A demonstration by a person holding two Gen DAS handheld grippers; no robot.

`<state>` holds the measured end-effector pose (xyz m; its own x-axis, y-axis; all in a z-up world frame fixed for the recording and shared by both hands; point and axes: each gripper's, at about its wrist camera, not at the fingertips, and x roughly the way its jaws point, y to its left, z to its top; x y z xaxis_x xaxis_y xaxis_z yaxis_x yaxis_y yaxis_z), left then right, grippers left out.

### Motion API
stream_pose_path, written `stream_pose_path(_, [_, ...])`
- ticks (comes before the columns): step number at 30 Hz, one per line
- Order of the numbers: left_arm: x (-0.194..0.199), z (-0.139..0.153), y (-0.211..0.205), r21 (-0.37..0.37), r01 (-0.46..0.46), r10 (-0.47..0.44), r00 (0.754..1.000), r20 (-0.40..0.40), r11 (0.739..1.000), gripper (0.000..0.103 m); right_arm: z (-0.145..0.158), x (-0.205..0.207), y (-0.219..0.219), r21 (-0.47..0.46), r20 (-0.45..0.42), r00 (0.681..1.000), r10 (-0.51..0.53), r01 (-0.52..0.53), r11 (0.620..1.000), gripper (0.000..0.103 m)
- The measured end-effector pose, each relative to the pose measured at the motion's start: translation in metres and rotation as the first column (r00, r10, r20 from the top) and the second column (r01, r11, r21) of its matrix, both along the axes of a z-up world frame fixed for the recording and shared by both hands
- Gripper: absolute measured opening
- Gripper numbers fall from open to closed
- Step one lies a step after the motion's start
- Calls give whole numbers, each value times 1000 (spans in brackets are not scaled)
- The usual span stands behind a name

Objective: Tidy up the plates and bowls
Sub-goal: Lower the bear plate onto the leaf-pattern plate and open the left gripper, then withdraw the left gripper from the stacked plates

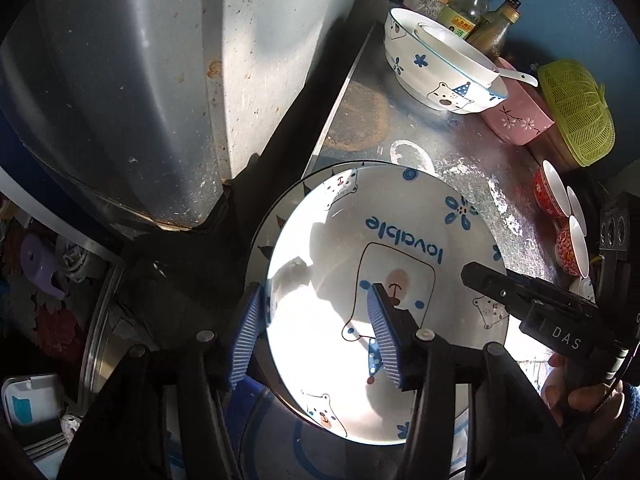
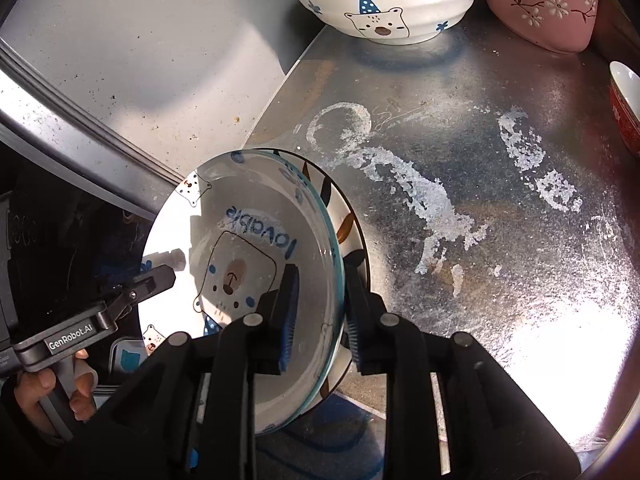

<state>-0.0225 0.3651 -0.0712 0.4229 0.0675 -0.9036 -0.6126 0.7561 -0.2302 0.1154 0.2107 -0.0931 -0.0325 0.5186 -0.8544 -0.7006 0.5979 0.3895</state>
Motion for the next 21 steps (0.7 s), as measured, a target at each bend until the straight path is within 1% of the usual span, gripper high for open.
stream_pose_path(1, [1,2,-1,12,3,-3,1000,0,1000,60,4,-1,1,8,4,1000,3,-3,1000,39])
stream_pose_path(2, [3,5,-2,15,8,-8,1000,7,1000,65,9,-2,1,22,21,1000,0,-1,1000,48])
stream_pose_path(3, [3,8,-2,15,7,-7,1000,14,1000,69,15,-4,1,35,44,999,-1,-1,999,53])
stream_pose_path(5, [3,9,-2,15,3,-3,1000,18,1000,70,30,-8,0,58,87,996,-1,-4,998,74])
stream_pose_path(8, [1,11,-3,17,-5,4,1000,13,1000,71,44,-7,-2,70,109,994,0,-8,998,87])
stream_pose_path(9, [0,12,-4,16,-9,8,1000,12,1000,73,48,-7,-4,71,110,994,-3,-5,997,90])
stream_pose_path(10, [-2,13,-4,13,-12,12,1000,10,1000,77,50,-7,-6,69,110,994,-6,-2,998,97])
stream_pose_path(11, [-3,14,-5,13,-17,17,1000,12,1000,90,51,-7,-10,68,107,994,-9,2,998,103])
stream_pose_path(12, [-6,16,-6,16,-22,22,1000,18,1000,98,53,-7,-12,67,104,995,-13,6,998,103])
stream_pose_path(13, [-8,18,-7,24,-27,27,999,22,999,99,51,-14,-22,68,100,995,-17,10,998,103])
stream_pose_path(17, [-12,24,-13,39,-28,27,999,23,999,102,51,-16,-40,73,85,996,-39,33,997,103])
stream_pose_path(21, [-13,31,-22,49,-21,19,999,37,999,102,50,-18,-56,88,86,994,-65,57,994,103])
